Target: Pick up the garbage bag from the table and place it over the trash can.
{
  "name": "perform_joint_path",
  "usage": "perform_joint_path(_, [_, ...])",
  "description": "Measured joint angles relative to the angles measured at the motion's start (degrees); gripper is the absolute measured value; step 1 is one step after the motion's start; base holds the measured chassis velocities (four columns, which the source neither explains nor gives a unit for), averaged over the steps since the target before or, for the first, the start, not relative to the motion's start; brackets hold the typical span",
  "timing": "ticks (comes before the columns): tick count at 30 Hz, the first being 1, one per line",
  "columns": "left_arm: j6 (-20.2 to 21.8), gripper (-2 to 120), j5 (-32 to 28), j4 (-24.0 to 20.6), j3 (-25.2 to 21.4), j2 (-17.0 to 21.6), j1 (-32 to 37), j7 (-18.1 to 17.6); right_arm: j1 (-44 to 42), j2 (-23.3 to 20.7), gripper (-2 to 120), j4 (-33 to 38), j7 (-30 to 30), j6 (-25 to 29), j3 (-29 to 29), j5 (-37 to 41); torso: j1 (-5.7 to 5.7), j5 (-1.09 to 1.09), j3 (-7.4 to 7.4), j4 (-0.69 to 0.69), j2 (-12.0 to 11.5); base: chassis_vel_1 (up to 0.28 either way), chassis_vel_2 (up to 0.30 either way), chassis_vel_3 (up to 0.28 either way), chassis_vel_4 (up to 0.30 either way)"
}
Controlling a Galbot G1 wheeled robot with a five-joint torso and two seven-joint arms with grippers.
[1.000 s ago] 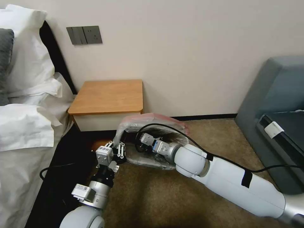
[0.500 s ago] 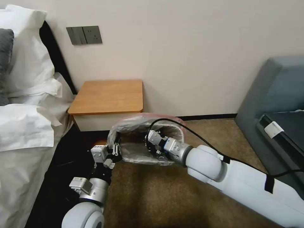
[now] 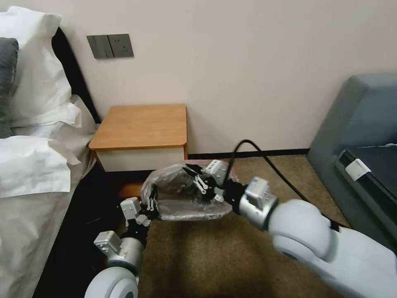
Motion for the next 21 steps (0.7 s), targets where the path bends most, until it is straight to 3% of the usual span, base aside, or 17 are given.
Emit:
perform_joint_path(6, [3.01,7,-1.34,0.63,0.32,-0.66,1.03,-3.93,-5.42,2.04,52,0.82,1.27,0.84,8.28,-1.48,0.00,0.00,0.00,0.01,0.00,0.000,0.000,0.000,0.000])
perform_joint_path(15, [3.98,7,-1.08,2.89,0.70,-1.24,1.56,-3.99,-10.76,3.89,80,2.63,0.71,1.71,12.54,-4.09,0.00,0.00,0.00,0.00,0.00,0.000,0.000,0.000,0.000])
perform_joint_path(19, [3.85,7,0.88,5.81,0.98,-1.83,1.95,-3.27,-14.10,5.73,98,3.06,-0.11,2.36,16.01,-5.18,0.00,0.00,0.00,0.01,0.00,0.000,0.000,0.000,0.000])
perform_joint_path(21, [3.74,7,1.30,6.27,1.00,-1.87,1.96,-3.02,-14.62,5.88,99,3.06,-0.24,2.53,16.62,-5.30,0.00,0.00,0.00,0.01,0.00,0.000,0.000,0.000,0.000])
